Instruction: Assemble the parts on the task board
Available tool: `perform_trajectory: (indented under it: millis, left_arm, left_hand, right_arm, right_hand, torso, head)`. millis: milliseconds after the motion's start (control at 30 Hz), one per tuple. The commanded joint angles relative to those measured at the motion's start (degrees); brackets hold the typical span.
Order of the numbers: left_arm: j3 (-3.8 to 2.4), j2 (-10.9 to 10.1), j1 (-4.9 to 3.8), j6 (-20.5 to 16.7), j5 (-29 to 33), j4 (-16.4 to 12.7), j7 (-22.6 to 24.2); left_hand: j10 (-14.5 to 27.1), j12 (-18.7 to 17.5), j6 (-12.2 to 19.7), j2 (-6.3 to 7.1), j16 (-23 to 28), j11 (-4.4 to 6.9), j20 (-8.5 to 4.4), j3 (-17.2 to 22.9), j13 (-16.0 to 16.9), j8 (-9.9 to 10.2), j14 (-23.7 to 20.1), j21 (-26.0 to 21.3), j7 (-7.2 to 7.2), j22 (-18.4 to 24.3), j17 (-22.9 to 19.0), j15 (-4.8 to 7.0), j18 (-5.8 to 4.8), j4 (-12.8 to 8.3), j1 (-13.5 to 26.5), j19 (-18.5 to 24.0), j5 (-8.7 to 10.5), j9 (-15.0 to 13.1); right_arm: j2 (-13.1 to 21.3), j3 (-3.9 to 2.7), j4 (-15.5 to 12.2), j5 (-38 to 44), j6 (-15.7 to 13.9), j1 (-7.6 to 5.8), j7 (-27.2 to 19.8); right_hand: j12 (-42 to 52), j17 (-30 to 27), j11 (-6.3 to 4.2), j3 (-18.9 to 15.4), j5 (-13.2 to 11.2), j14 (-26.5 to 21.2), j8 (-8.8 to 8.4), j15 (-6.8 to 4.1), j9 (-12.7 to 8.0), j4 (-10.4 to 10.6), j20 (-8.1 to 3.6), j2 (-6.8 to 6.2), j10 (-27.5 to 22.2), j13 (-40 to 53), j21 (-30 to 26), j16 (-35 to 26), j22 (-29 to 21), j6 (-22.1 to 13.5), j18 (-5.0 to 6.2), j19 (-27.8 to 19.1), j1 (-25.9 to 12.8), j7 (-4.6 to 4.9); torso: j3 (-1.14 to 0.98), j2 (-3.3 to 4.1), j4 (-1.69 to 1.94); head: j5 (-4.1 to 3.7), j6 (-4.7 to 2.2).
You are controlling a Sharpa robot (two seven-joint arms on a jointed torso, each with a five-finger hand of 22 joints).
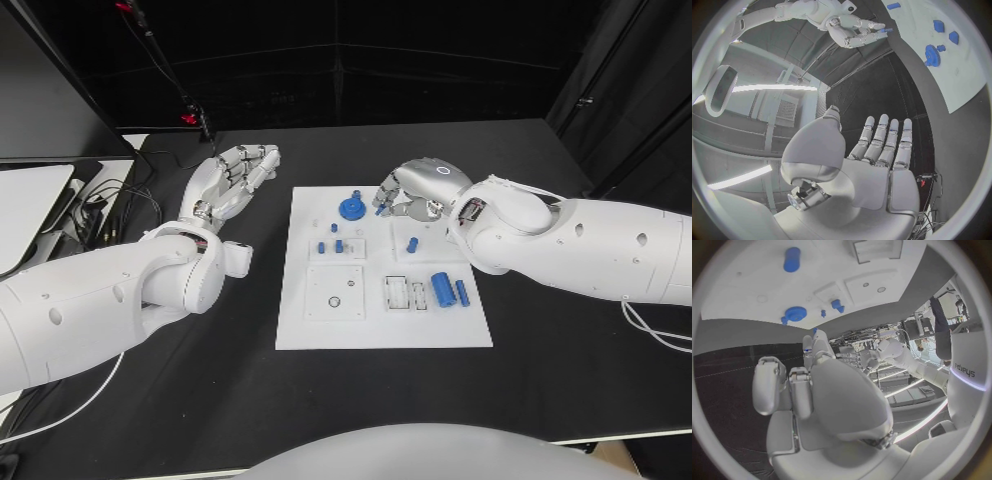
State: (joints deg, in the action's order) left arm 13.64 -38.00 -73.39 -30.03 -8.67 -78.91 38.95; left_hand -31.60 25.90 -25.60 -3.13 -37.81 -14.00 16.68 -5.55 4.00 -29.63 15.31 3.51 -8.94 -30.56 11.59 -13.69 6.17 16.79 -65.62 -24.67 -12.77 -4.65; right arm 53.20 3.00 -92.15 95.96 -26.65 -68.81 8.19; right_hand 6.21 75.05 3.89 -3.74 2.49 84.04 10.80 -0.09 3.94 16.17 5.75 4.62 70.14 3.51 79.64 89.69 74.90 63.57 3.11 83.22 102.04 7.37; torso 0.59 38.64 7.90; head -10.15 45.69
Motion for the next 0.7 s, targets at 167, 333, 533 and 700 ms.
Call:
perform_trajectory:
  millis: [167,333,533,700]
  left_arm:
    - [-0.06,0.1,-0.07,0.5,0.1,-0.1,6.5]
    - [-0.06,0.1,-0.07,0.5,0.1,0.0,6.5]
    - [-0.06,0.2,-0.06,0.6,0.1,0.1,6.5]
    - [-0.06,0.3,-0.06,0.7,0.1,0.3,6.5]
  left_hand:
    - [0.3,0.2,0.4,-0.46,-0.2,-0.06,-0.07,-0.4,-0.1,-0.2,-0.3,0.4,-7.44,0.1,-0.1,0.09,-0.97,-0.1,0.1,-0.1,-0.24,0.1]
    - [0.3,0.2,0.4,-0.46,-0.2,-0.06,-0.07,-0.4,-0.1,-0.2,-0.3,0.4,-7.44,0.1,-0.1,0.09,-0.97,-0.1,0.1,-0.1,-0.24,0.1]
    - [0.3,0.2,0.4,-0.46,-0.2,-0.06,-0.07,-0.4,-0.1,-0.2,-0.3,0.4,-7.44,0.1,-0.1,0.09,-0.97,-0.1,0.1,-0.1,-0.24,0.1]
    - [0.3,0.3,0.5,-0.50,-0.3,-0.07,-0.07,-0.5,-0.1,-0.3,-0.3,0.4,-7.45,0.1,-0.2,0.07,-0.96,-0.1,0.0,-0.1,-0.36,0.1]
  right_arm:
    - [-2.4,0.00,-1.0,-0.6,1.6,0.01,-1.0]
    - [-3.2,0.05,-1.8,-0.6,3.9,0.75,-1.1]
    - [-3.9,0.09,-2.4,-0.6,5.6,2.44,-1.5]
    - [-4.6,0.11,-2.5,-0.6,7.4,4.15,-0.8]
  right_hand:
    - [-0.8,14.9,0.19,0.9,0.3,6.0,-0.36,0.10,0.0,0.1,0.28,-0.08,0.3,-0.1,-0.2,0.3,6.4,0.3,0.05,0.1,0.5,0.14]
    - [-1.3,14.9,0.34,1.1,0.3,6.0,-0.71,0.23,0.0,0.2,0.38,-0.18,0.2,-0.1,-0.5,0.3,6.2,0.1,0.11,-0.1,0.4,0.28]
    - [-1.8,14.9,0.43,1.5,0.3,6.0,-1.05,0.34,0.0,0.1,0.49,-0.24,0.1,-0.1,-0.6,0.3,6.1,-0.1,0.13,-0.1,0.5,0.40]
    - [-2.0,14.9,0.50,1.6,0.3,6.0,-1.18,0.39,-0.1,0.0,0.53,-0.32,0.1,-0.1,-0.8,0.3,6.0,-0.1,0.19,-0.2,0.5,0.47]
  torso:
    - [0.11,-0.04,-0.12]
    - [0.14,-0.09,-0.25]
    - [0.10,-0.08,-0.25]
    - [0.10,-0.17,-0.18]
  head:
    - [1.42,0.67]
    - [2.18,1.40]
    - [2.31,1.94]
    - [2.33,2.42]
